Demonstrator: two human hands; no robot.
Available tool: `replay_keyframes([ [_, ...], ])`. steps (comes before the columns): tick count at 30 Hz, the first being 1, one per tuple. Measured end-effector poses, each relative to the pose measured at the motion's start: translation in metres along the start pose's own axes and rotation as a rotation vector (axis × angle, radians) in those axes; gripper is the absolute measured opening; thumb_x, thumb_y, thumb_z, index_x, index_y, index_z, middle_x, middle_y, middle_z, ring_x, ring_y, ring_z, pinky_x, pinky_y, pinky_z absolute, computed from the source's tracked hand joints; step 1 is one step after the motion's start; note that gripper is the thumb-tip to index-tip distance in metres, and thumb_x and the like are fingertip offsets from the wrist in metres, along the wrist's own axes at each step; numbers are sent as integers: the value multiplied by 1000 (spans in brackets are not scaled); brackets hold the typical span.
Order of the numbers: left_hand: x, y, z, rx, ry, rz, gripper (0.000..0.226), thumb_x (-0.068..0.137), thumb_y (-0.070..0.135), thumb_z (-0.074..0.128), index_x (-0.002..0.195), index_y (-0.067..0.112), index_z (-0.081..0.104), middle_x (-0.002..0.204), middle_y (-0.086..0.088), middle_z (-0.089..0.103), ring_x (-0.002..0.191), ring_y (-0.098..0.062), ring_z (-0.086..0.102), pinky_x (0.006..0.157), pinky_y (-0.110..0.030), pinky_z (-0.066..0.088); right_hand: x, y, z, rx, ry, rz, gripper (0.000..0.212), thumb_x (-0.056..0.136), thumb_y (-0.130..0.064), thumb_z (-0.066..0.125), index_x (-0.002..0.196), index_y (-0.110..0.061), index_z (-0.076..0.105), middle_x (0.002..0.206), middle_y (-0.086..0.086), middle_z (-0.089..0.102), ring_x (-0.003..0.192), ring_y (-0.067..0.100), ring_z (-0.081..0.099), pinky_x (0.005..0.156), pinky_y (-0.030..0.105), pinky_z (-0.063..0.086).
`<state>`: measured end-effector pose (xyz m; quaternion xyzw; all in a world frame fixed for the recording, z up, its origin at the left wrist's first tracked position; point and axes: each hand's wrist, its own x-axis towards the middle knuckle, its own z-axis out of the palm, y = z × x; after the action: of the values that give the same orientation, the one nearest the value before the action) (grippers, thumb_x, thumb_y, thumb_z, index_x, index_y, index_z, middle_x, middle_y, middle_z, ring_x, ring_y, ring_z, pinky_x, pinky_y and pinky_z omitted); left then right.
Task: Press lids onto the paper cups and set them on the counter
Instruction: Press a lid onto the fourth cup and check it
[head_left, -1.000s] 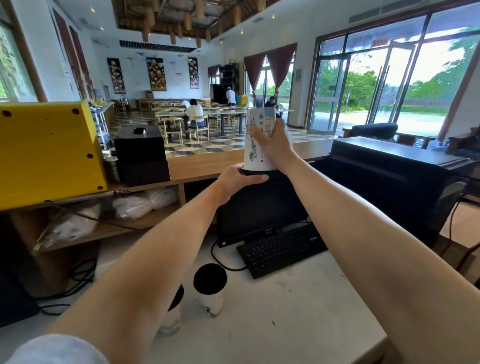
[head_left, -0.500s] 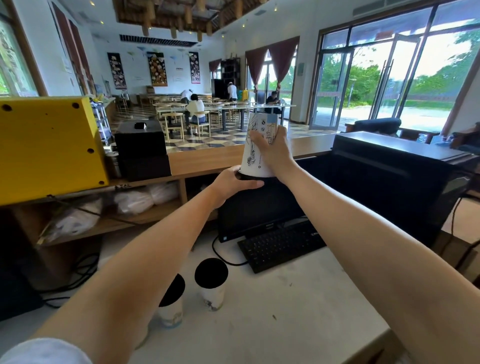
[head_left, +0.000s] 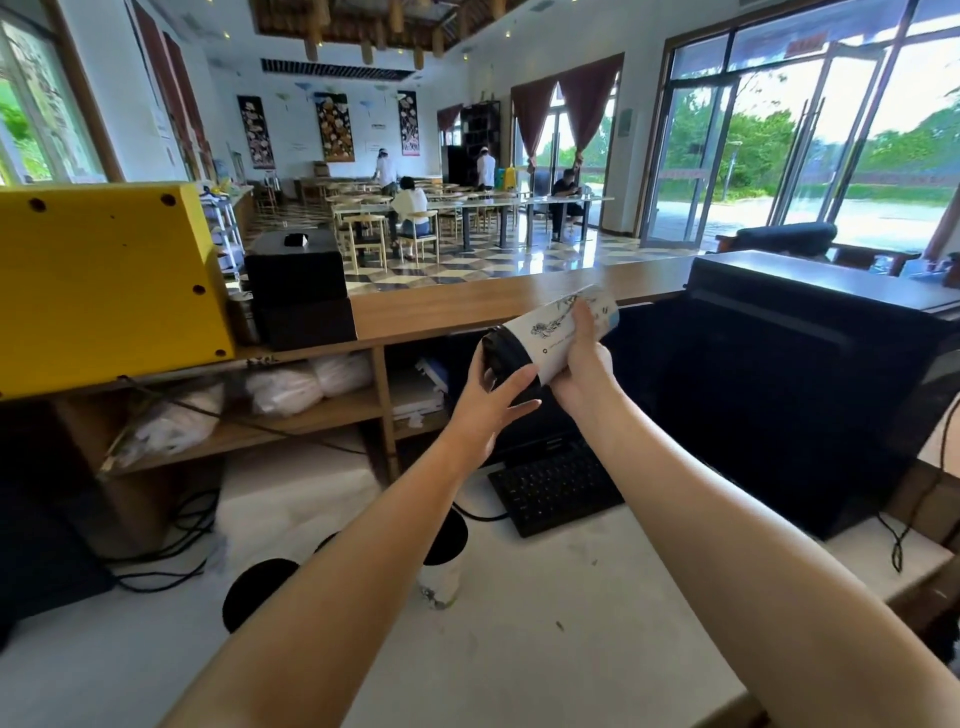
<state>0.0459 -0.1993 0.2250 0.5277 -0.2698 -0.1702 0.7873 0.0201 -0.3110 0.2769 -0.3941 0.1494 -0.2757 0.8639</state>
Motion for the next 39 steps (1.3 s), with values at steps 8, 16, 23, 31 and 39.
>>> replay_keyframes([
  [8,-2,-24,-4,-100,145,-121,79,75,11,75,138,28,30,131,-6,52,116,-23,56,84,-38,56,-5,23,-23,-49,29,120,33,87,-33,63,102,-4,56,91,12,68,84,26,67,79,41,57],
  [16,4,-1,-46,159,130,-186,71,80,3,68,133,30,29,119,-3,50,99,-19,59,66,-28,59,9,9,-56,-405,-300,156,44,86,-21,65,124,-4,50,119,15,61,108,26,61,98,44,49],
  [23,23,72,-66,564,-138,-220,68,79,10,71,132,37,37,117,-4,56,104,-20,60,79,-36,59,21,-21,-49,-1149,-620,81,64,77,-29,74,131,-18,41,120,1,55,110,16,56,93,35,52],
  [31,48,135,-31,1015,-293,-133,91,72,29,76,144,40,21,118,4,58,108,-18,58,84,-38,57,22,-24,-28,-1330,-654,-121,58,75,-28,77,122,-12,47,118,6,59,108,20,57,95,36,48],
  [39,58,133,-7,952,-153,16,110,67,44,79,149,32,5,154,-8,25,108,-16,53,85,-35,53,7,-5,-16,-1071,-581,-230,47,80,-26,72,120,-17,49,114,-3,61,97,8,60,75,18,49],
])
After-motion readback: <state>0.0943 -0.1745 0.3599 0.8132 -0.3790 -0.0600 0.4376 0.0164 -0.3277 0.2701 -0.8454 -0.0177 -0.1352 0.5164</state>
